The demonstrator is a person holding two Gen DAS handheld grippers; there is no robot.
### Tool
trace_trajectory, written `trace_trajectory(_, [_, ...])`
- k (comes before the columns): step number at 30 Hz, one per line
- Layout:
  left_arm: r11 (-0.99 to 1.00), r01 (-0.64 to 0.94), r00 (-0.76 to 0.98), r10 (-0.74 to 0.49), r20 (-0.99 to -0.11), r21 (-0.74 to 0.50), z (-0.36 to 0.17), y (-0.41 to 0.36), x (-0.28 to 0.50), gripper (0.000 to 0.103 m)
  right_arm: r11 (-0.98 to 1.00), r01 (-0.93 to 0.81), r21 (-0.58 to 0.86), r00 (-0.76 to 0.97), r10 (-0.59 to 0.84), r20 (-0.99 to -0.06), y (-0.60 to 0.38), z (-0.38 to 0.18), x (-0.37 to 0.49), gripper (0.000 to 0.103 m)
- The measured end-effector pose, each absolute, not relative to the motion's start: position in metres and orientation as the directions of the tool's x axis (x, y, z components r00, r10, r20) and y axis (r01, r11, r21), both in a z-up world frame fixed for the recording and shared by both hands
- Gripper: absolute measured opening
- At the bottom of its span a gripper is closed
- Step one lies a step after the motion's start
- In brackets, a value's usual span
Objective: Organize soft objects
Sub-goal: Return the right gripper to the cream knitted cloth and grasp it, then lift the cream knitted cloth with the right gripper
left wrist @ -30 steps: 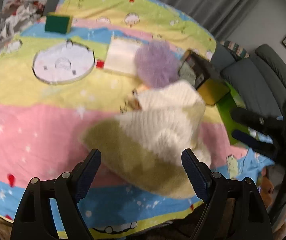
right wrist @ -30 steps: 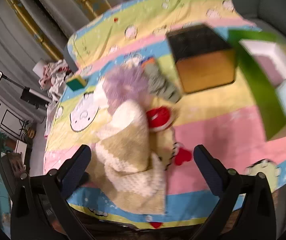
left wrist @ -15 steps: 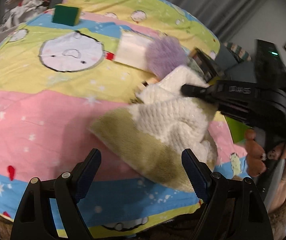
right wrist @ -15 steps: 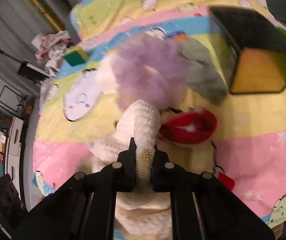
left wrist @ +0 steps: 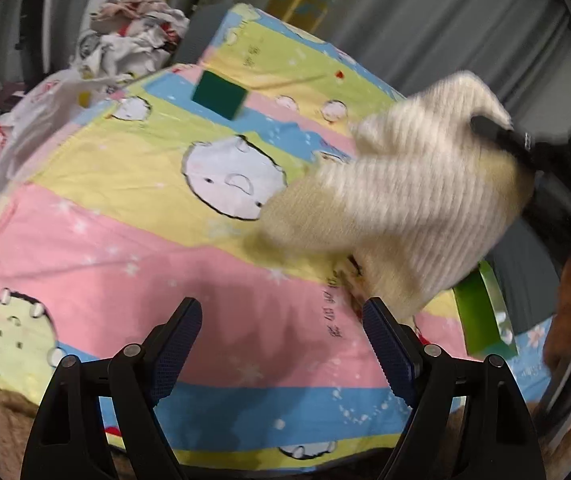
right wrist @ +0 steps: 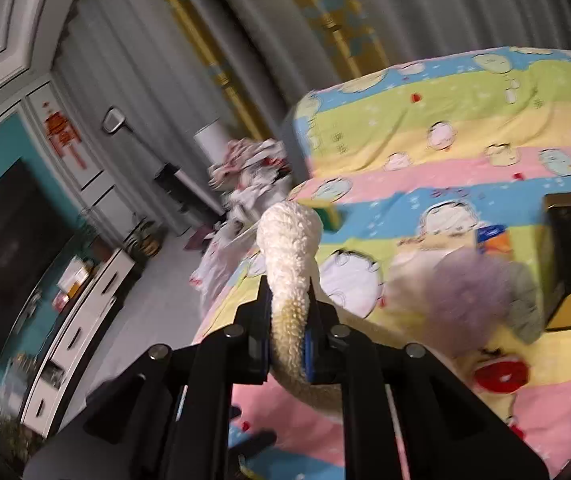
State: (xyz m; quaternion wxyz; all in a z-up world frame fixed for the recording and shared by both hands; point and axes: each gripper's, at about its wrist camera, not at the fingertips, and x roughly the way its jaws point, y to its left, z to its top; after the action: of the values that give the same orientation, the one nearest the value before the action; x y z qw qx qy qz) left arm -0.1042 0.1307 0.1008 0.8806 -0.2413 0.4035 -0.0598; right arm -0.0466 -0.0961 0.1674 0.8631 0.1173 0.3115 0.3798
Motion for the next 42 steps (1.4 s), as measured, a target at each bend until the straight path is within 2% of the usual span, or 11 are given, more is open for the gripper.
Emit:
trace_trajectory(9, [0.87, -0.057, 0.579, -0.37, -0.726, -0.489, 0.077, 0.116, -0.095, 0.083, 0.818, -0.417, 0.397, 0.338, 0.545, -0.767, -0.098, 0.045, -0.05, 0.014])
trace_trajectory(14, [0.845, 0.023, 0.475, -0.48, -0.738, -0.534, 0.062, 0.083, -0.09, 0.083, 0.84, -0.322, 0.436, 0.294, 0.527, -0.798, -0.126, 0.023, -0.048, 0.017])
trace_trajectory(17, [0.872, 0.063, 0.463, -0.456, -0.76, -0.485, 0.065, 0.066, -0.094, 0.083, 0.825, -0.303, 0.477, 0.292, 0.557, -0.778, -0.139, 0.031, -0.054, 0.041])
trace_trajectory(19, [0.88, 0.083, 0.453, -0.452, -0.768, -0.468, 0.066, 0.06, -0.095, 0.083, 0.838, -0.302, 0.455, 0.337, 0.54, -0.771, -0.146, 0.039, -0.06, 0.069])
trace_trajectory(21, [0.876, 0.093, 0.432, -0.464, -0.773, -0.473, 0.065, 0.058, -0.096, 0.083, 0.874, -0.292, 0.388, 0.4, 0.48, -0.78, -0.155, 0.047, -0.066, 0.083])
trace_trajectory(22, [0.873, 0.098, 0.422, -0.471, -0.775, -0.477, 0.065, 0.057, -0.097, 0.083, 0.882, -0.289, 0.371, 0.415, 0.465, -0.782, -0.157, 0.048, -0.065, 0.086])
trace_trajectory(25, [0.86, 0.115, 0.396, -0.499, -0.771, -0.497, 0.064, 0.049, -0.102, 0.083, 0.877, -0.266, 0.4, 0.397, 0.478, -0.784, -0.169, 0.04, -0.059, 0.086])
trace_trajectory(30, [0.865, 0.11, 0.367, -0.494, -0.788, -0.49, 0.051, 0.035, -0.097, 0.083, 0.786, -0.219, 0.579, 0.232, 0.618, -0.751, -0.164, 0.007, -0.046, 0.086])
trace_trajectory(32, [0.87, 0.105, 0.385, -0.482, -0.787, -0.482, 0.05, 0.033, -0.095, 0.083, 0.8, -0.21, 0.562, 0.258, 0.6, -0.757, -0.156, 0.007, -0.05, 0.084])
trace_trajectory(38, [0.891, 0.131, 0.405, -0.449, -0.797, -0.435, 0.053, 0.023, -0.094, 0.083, 0.84, -0.279, 0.466, 0.321, 0.539, -0.779, -0.142, 0.019, -0.059, 0.063])
trace_trajectory(42, [0.893, 0.152, 0.423, -0.447, -0.788, -0.424, 0.059, 0.014, -0.093, 0.076, 0.827, -0.3, 0.475, 0.333, 0.557, -0.761, -0.142, 0.021, -0.06, 0.044])
